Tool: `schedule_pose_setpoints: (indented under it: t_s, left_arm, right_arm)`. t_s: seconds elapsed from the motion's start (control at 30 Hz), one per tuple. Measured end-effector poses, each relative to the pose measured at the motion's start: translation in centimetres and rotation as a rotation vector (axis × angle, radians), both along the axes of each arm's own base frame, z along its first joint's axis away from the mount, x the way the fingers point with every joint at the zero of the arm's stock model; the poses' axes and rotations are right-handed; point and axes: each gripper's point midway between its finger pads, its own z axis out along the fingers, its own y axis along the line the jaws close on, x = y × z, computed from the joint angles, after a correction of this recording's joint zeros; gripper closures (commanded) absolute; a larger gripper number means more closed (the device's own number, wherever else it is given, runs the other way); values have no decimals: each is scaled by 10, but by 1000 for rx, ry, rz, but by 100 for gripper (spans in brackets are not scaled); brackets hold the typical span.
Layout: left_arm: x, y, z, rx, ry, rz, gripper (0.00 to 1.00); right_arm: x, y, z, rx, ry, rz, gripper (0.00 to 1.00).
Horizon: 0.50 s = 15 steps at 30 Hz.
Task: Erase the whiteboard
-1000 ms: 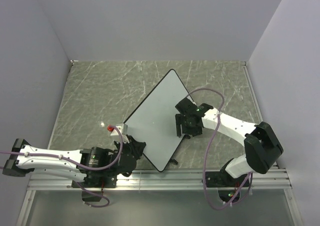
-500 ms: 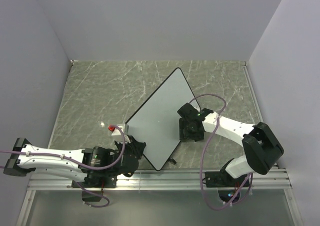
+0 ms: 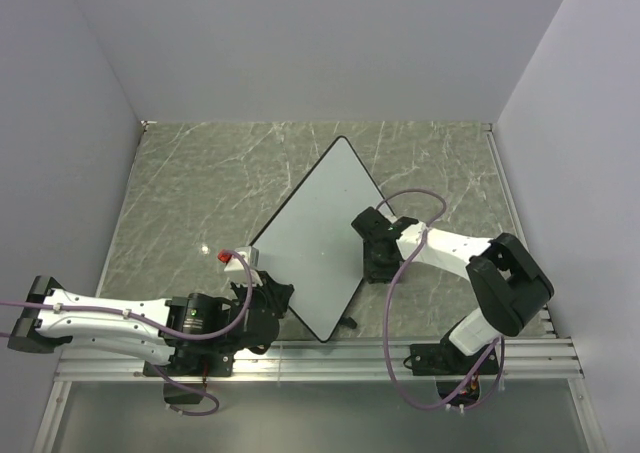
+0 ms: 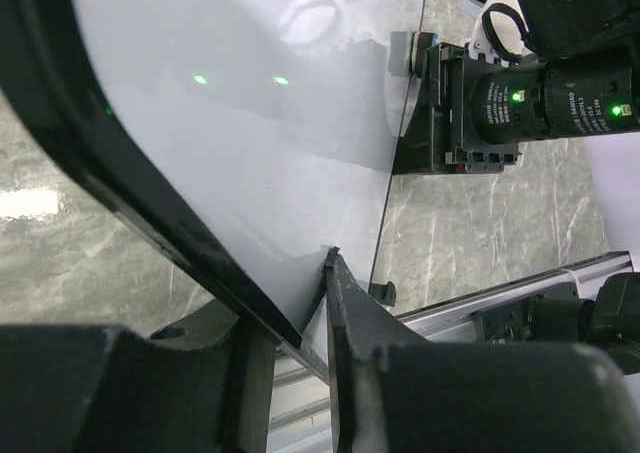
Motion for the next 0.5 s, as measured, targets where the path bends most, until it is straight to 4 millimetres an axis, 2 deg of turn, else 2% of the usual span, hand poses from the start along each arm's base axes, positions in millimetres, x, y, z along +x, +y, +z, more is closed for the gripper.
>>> schedule_pose_setpoints:
  t_s: [0.13,0.5]
  left_arm:
    - [0,0,0,-1,-3,2,100]
    - [8,0,-4,36,-39,37,100]
  right_arm:
    - [7,6,0,21,-25,3,56]
    - [67,38,4,47,-162,-1,62]
